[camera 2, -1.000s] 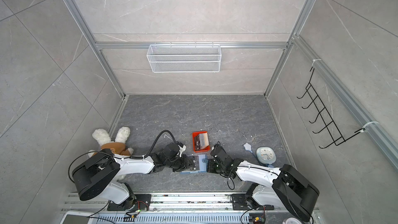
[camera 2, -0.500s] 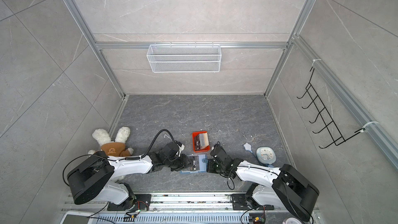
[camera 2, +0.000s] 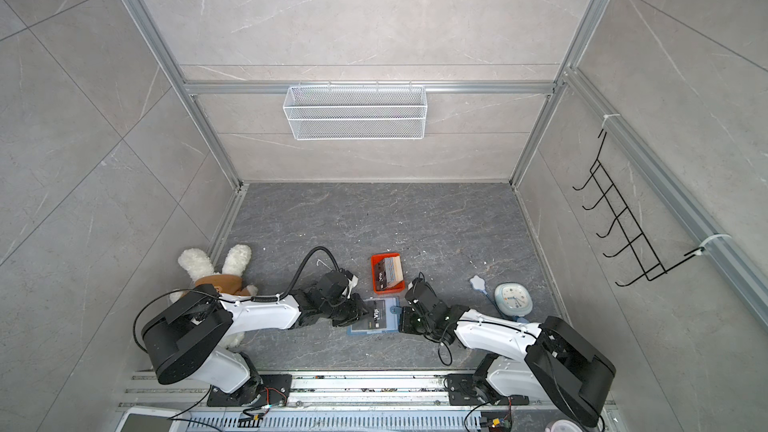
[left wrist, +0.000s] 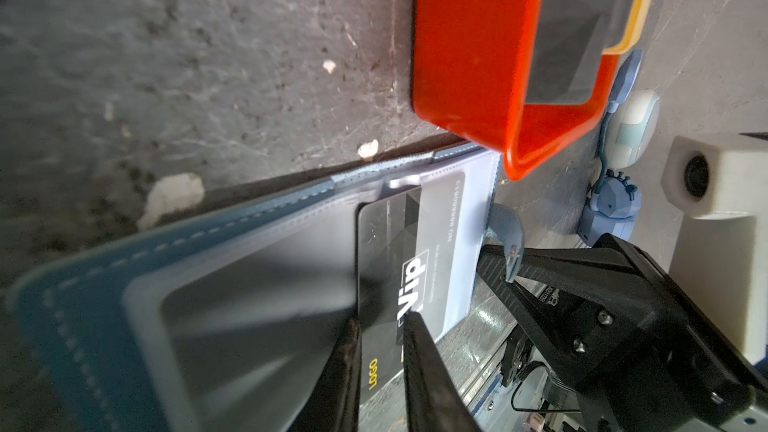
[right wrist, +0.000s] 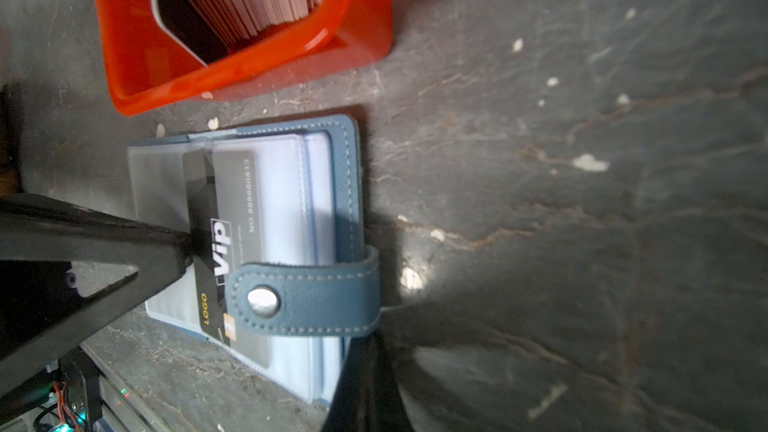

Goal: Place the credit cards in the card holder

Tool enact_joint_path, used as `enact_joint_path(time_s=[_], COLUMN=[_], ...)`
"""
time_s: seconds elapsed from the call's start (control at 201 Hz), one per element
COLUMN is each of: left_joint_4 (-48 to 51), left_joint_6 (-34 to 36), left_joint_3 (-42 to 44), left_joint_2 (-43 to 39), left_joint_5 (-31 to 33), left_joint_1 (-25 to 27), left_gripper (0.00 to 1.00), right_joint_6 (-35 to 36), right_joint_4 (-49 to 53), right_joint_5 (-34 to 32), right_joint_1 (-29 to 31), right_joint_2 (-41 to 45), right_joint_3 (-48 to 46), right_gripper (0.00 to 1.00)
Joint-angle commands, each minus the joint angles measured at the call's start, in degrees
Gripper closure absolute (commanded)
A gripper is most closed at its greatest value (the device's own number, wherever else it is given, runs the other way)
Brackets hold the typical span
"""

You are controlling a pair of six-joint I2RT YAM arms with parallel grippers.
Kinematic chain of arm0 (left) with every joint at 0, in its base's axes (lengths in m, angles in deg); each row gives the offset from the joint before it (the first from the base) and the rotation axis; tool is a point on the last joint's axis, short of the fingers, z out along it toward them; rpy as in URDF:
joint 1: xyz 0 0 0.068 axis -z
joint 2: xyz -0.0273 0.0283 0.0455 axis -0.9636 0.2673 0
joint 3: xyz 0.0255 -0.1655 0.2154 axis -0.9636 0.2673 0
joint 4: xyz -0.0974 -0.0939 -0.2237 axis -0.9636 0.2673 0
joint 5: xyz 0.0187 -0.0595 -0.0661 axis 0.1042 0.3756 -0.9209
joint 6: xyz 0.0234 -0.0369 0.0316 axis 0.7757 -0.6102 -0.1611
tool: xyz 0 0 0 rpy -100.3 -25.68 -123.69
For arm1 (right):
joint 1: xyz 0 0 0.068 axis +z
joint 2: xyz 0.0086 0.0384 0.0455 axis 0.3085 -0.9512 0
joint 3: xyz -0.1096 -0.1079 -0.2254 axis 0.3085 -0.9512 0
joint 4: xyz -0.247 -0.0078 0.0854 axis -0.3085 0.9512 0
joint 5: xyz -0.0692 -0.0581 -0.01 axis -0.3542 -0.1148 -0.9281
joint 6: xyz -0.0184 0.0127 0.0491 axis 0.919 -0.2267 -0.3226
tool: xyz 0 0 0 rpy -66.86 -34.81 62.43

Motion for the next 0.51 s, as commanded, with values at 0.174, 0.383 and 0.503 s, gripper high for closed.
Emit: enact_joint_path(time_s=[0.174,0.383,0.503], left_joint_4=[-2.8,-7.7,-8.8], left_joint_6=[0.0,-2.0,-2.4], left_joint_3=[-0.5,-0.2,-0.2], left_joint_2=[2.3,3.9,4.1], left_joint_5=[-1.7,-3.0,-3.3], left_joint_1=[-0.3,-0.2,-0.2], left_gripper=[0.79,0.79,0.79], right_joint_6=[1.1,0.9,0.8], right_joint_4=[5.5,5.4,5.3], right_joint_5=[-2.1,-2.4,-2.3], right_joint_1=[0.5,0.7,0.8], right_joint_2=[-1.9,-1.9,-2.0], right_joint_3=[0.0,-0.2,-0.3], right_gripper=[0.99,0.99,0.99])
